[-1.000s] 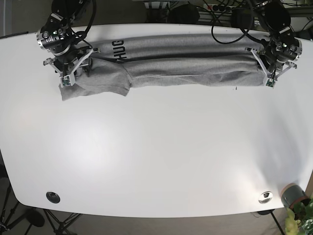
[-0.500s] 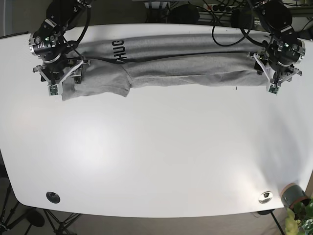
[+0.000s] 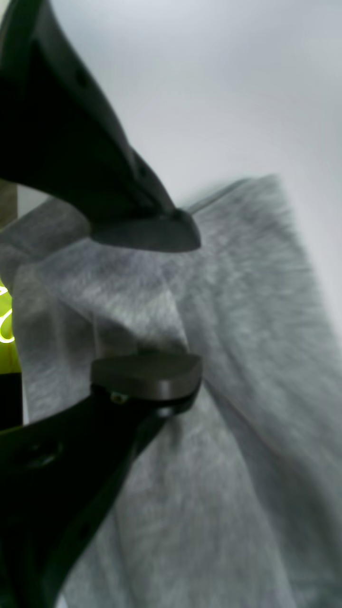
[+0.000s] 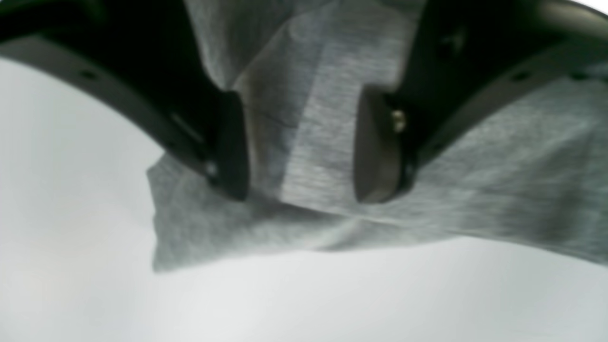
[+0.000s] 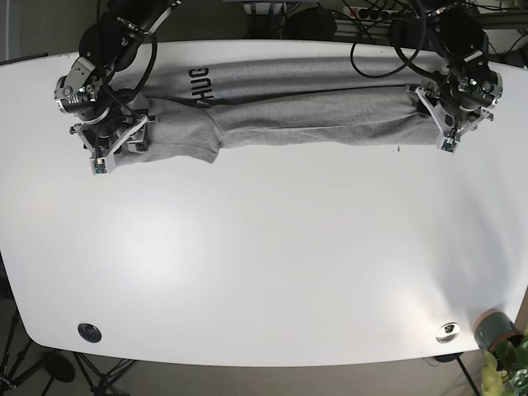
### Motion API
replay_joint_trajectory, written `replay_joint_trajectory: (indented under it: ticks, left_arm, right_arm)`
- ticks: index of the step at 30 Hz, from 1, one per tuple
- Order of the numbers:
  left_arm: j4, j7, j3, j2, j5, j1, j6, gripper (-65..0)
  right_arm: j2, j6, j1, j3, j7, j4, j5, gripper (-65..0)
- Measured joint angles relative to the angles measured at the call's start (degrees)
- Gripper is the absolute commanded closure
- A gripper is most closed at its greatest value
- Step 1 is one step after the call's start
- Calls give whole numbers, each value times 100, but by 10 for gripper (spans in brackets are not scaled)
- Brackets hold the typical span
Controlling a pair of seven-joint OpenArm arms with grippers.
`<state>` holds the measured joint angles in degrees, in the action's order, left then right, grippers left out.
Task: Fold the T-shirt properly
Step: 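Release the hem and regrasp the folded edge with both grippers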
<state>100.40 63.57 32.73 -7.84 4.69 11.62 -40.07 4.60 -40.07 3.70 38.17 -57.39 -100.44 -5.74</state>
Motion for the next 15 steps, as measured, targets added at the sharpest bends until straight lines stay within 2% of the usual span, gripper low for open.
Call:
replay_joint_trajectory:
  ticks: [2,8,15]
  left_arm:
    - [-251,-98,7,-28,63,-7,15,-318]
    - [-841,-605,50,-319,393,-31,-52,-318]
    - [-975,-741,39,-313,286,-208,-50,-318]
  right_arm:
    - [-48,20,28,9,118,199,48,-247]
    - [-197,-7,15,50,706,852,-125,-266]
    - [-363,-48,-111,127,1394,1421,-223,-268]
